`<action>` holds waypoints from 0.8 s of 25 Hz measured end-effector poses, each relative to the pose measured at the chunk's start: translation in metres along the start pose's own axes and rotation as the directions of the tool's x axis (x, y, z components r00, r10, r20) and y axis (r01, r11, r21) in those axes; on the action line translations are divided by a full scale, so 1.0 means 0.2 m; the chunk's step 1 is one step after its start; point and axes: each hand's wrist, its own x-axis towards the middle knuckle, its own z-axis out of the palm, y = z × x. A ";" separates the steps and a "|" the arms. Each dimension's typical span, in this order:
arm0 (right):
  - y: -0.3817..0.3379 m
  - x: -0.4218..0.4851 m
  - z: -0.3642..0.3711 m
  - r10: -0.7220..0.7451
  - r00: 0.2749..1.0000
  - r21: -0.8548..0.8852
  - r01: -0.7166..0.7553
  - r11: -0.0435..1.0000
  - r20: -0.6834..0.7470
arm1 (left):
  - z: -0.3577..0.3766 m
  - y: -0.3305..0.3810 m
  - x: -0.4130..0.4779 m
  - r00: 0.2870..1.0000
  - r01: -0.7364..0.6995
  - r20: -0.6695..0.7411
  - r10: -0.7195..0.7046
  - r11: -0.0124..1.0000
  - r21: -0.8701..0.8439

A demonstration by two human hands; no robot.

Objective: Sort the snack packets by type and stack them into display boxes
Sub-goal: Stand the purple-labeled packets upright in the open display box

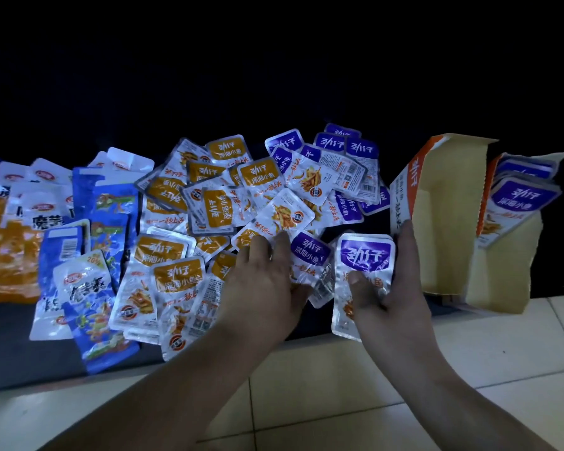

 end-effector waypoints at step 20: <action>-0.03 0.05 -0.02 0.055 0.998 0.089 -0.058 0.994 0.034 | -0.19 -0.05 -0.07 0.892 0.270 0.286 -0.351 -0.095 -0.958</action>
